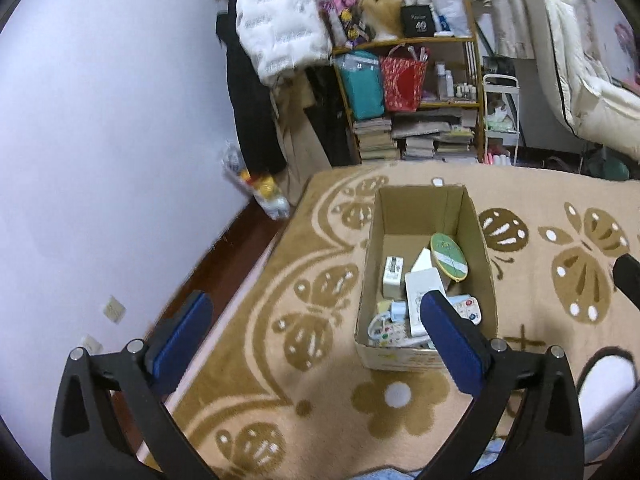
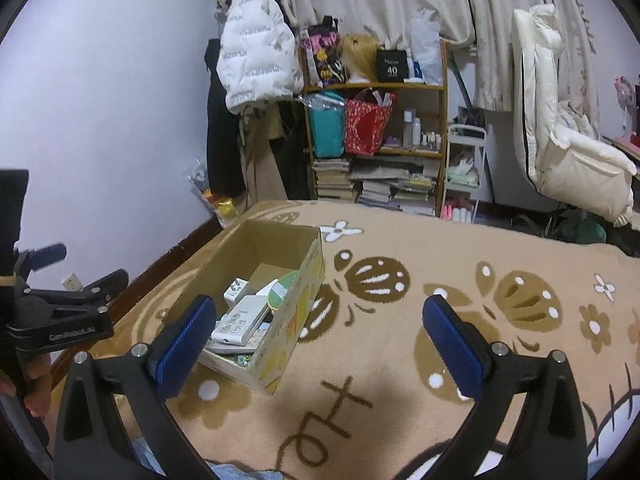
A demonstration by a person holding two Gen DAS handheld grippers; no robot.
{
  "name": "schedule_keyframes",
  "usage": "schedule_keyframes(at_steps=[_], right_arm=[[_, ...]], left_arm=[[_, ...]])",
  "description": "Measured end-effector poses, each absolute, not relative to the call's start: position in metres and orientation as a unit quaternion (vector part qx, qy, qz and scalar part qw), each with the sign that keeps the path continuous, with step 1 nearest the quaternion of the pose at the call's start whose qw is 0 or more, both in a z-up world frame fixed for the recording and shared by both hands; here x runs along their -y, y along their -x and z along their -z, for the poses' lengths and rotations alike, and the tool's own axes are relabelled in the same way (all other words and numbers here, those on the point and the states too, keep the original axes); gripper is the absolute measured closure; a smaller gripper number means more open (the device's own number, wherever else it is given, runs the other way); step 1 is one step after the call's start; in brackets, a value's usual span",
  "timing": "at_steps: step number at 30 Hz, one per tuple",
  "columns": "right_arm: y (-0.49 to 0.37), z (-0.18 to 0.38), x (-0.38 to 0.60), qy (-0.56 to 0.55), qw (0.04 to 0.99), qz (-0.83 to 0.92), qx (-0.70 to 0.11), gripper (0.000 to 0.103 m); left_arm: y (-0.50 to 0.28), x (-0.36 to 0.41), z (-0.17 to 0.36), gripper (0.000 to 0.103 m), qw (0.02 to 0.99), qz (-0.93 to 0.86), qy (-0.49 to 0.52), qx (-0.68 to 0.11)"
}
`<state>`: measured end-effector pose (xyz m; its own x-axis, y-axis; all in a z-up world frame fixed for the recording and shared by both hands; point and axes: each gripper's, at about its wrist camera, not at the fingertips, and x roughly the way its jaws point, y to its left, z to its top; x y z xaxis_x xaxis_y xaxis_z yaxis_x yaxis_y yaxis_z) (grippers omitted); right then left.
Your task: Organize rigid objects
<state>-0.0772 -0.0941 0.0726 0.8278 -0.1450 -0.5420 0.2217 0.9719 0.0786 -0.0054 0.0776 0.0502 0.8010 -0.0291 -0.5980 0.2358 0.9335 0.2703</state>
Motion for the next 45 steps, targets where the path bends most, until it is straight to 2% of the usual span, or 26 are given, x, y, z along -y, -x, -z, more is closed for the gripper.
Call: schedule_keyframes(at_steps=[6,17,45], right_arm=[[0.086,-0.066,0.092,-0.070,0.955,0.093,-0.272,0.000],[0.083,-0.038,0.109,-0.111,0.942,0.109,-0.299,0.000],[0.079,-0.027,0.119,-0.127,0.936,0.112,-0.309,0.000]], left_arm=[[0.016,-0.069,-0.053,0.000,0.938,0.083,-0.182,-0.283],[0.007,-0.066,-0.040,0.000,0.931,0.080,-0.185,-0.305],[0.002,-0.058,-0.026,0.000,0.921,0.070,-0.218,-0.314]])
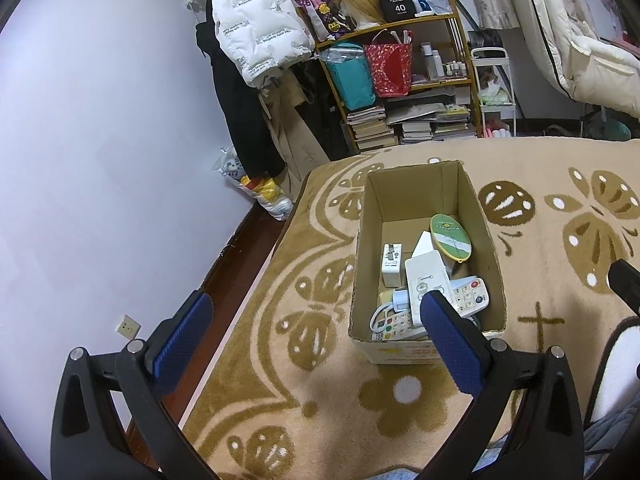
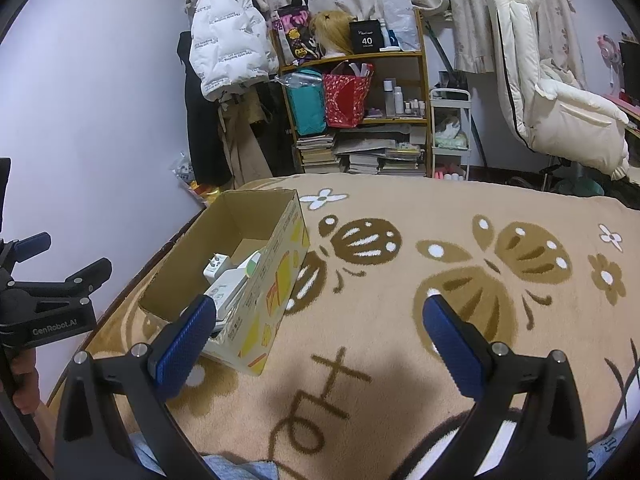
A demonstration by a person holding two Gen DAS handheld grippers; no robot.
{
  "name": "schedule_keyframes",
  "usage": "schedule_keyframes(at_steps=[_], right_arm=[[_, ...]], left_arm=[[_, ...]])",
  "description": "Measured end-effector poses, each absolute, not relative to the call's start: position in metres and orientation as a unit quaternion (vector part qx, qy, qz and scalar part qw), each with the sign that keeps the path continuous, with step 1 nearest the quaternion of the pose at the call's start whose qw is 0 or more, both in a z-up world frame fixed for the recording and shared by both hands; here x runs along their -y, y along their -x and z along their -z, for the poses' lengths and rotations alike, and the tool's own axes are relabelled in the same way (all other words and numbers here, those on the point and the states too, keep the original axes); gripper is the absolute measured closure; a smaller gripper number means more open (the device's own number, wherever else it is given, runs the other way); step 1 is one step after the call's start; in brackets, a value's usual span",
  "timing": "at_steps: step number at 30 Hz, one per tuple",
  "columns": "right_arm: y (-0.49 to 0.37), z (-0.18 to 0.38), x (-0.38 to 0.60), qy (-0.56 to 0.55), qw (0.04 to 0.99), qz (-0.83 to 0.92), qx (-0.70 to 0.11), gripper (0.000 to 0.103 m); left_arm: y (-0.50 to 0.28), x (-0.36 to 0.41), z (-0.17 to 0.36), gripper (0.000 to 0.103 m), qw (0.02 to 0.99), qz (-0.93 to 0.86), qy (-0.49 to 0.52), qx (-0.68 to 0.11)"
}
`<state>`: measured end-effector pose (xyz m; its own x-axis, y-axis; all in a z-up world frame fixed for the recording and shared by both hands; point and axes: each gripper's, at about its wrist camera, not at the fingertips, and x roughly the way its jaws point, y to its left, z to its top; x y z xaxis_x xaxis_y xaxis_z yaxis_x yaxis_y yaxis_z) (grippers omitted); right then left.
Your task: Organize rigid objects
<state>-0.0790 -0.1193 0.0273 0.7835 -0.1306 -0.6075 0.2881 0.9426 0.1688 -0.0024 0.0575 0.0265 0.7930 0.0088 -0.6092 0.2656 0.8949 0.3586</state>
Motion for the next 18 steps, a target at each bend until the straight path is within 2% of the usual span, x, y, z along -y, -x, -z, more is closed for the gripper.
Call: schedule_keyframes(at_steps=[18], right_arm=[[0.0802,-0.0248,0.1221,-0.128,0.936,0.118,-0.305,0.000]], left_arm=[[0.0024,-0.0570,-0.0249,0.000,0.919,0.068,-0.223,-0.318]])
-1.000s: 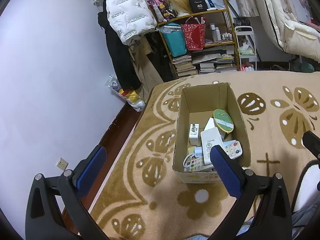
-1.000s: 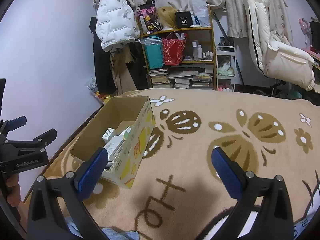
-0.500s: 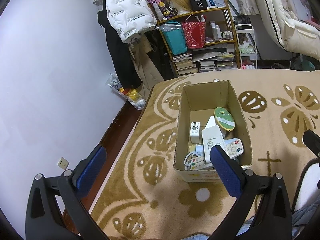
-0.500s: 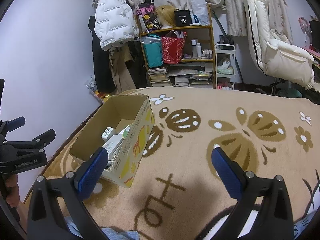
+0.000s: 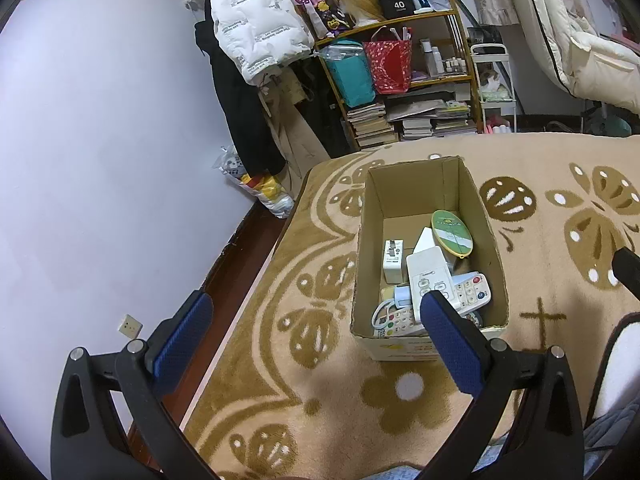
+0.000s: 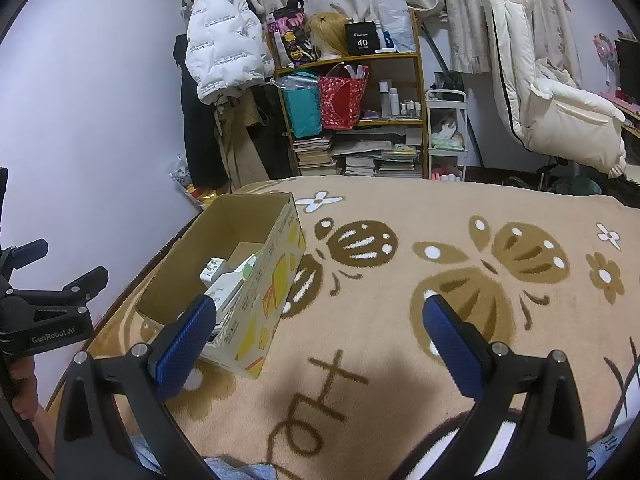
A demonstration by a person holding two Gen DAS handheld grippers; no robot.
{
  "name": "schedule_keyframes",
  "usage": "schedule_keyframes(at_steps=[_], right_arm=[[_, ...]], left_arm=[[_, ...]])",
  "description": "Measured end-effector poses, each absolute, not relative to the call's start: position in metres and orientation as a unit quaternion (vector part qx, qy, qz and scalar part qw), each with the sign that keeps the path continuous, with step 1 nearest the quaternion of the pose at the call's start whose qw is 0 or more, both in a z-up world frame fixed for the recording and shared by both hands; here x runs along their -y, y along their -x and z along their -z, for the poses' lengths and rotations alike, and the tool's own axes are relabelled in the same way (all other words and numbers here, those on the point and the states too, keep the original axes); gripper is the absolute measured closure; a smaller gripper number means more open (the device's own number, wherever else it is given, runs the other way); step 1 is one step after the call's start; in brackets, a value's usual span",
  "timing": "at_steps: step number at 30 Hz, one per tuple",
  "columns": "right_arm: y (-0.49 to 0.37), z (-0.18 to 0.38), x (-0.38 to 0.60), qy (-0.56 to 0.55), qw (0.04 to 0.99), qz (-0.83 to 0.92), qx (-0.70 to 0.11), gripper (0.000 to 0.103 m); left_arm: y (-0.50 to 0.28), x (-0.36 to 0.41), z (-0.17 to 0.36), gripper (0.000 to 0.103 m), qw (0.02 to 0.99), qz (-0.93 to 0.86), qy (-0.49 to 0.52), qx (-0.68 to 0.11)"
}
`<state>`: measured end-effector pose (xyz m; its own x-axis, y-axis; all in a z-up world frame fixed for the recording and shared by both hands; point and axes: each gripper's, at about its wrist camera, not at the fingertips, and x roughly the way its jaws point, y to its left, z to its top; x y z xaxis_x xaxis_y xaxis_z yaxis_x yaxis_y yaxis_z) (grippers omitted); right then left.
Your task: Organize rigid objects
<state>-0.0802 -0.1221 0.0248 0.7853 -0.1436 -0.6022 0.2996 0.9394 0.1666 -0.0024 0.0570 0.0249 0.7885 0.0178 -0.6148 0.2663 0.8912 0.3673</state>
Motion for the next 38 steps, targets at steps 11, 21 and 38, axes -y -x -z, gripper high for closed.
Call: schedule_keyframes(at_steps=[11,21,38], right_arm=[[0.0805,-0.0229,0.1235,-0.124,0.935,0.122,-0.308,0.000],[0.0820,-0.0235,0.1227,-0.120,0.936,0.122,-0.307,0.000],[0.0811,-0.0241,0.1248,-0.121,0.934,0.120,-0.315,0.000]], left_arm=[[0.0008,-0.0571,-0.0206,0.000,0.913,0.070,-0.231,-0.328],[0.0018,-0.0565,-0.0213,0.000,0.913,0.069,-0.231,-0.330],[0.0032,-0.0586,-0.0228,0.000,0.916,0.072,-0.227,-0.323]])
